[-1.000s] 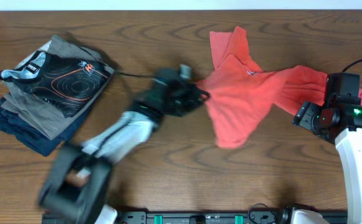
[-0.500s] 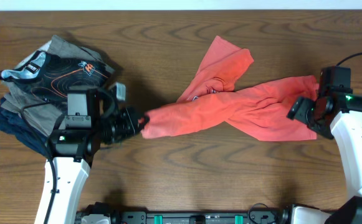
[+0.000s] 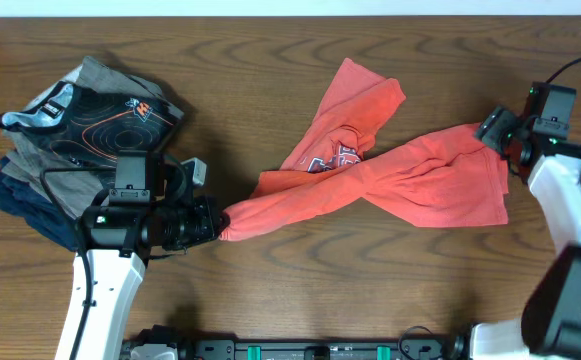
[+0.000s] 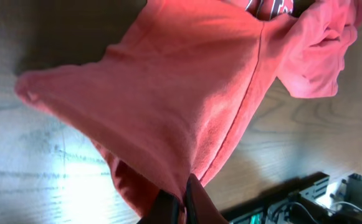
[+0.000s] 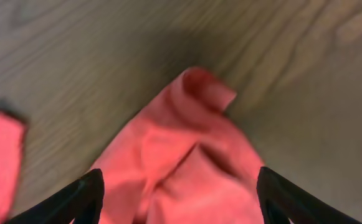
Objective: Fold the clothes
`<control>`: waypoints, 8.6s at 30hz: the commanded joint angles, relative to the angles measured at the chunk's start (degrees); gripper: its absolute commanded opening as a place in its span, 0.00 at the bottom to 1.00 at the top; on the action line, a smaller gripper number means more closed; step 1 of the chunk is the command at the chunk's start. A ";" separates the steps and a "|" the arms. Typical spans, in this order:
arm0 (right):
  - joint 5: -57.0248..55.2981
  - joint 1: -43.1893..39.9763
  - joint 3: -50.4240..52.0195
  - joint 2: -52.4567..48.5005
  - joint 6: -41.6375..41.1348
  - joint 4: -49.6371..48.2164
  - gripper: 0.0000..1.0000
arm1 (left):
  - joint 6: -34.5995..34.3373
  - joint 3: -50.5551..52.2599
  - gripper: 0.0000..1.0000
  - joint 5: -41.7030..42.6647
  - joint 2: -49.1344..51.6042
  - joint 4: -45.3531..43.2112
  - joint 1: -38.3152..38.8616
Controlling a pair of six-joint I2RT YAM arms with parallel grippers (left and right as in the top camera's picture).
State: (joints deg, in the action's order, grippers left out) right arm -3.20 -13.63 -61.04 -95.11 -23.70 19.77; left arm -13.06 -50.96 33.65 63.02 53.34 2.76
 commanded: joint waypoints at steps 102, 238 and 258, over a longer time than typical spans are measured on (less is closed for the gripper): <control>0.42 -10.36 14.97 2.89 -6.05 7.02 0.01 | 0.74 -4.22 0.06 -10.16 8.35 8.52 6.21; -2.58 -29.49 13.57 6.45 -13.44 37.99 0.61 | -7.82 -4.24 0.06 -10.19 8.35 -3.02 6.16; -3.37 -29.49 18.45 6.45 -13.07 34.71 0.63 | -7.82 -4.24 0.06 -10.16 8.35 -2.75 6.16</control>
State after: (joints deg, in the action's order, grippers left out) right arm -6.20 -42.68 -43.51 -88.75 -37.41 55.09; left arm -20.80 -55.20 23.77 71.26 50.39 8.86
